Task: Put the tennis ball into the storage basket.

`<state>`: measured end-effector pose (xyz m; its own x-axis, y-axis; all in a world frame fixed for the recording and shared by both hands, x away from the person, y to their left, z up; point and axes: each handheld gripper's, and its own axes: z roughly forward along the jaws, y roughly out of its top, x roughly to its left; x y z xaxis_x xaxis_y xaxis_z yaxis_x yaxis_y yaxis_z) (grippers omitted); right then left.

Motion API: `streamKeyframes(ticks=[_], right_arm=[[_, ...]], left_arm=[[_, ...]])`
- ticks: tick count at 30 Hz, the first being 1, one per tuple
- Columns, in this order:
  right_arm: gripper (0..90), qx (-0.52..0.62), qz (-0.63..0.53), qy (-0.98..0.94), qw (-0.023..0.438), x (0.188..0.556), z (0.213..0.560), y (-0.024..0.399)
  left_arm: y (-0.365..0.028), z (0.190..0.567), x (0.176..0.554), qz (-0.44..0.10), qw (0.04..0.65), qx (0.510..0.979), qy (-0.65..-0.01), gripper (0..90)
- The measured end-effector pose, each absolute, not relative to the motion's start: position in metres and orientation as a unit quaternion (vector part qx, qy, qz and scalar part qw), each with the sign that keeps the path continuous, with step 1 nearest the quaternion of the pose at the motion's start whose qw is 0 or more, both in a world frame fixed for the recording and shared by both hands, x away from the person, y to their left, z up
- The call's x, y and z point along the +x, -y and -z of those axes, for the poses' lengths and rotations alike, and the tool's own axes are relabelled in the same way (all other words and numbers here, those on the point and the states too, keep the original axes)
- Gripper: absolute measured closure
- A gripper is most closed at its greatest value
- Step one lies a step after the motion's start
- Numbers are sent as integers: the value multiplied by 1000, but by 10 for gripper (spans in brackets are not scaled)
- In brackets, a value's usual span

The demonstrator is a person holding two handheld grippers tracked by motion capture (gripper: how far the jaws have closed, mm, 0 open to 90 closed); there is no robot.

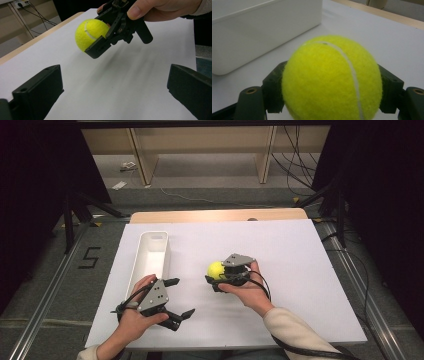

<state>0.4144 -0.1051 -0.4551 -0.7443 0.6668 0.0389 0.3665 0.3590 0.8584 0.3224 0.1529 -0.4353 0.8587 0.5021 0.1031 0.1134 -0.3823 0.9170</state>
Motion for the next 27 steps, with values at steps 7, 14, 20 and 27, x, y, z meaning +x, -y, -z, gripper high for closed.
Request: streamKeyframes(ticks=[7, 14, 20, 27], right_arm=[[266, 318, -472, -807, 161, 414, 452, 105], [266, 316, -473, -806, 162, 413, 451, 103], [266, 315, -476, -805, 162, 412, 449, 103], [266, 312, -480, -804, 163, 411, 446, 101]], left_arm=[[-153, 435, 322, -185, 523, 810, -190, 0], [-153, 435, 322, -186, 523, 810, -189, 0], [-153, 435, 322, -185, 523, 810, -190, 0], [-153, 435, 322, -185, 523, 810, -189, 0]])
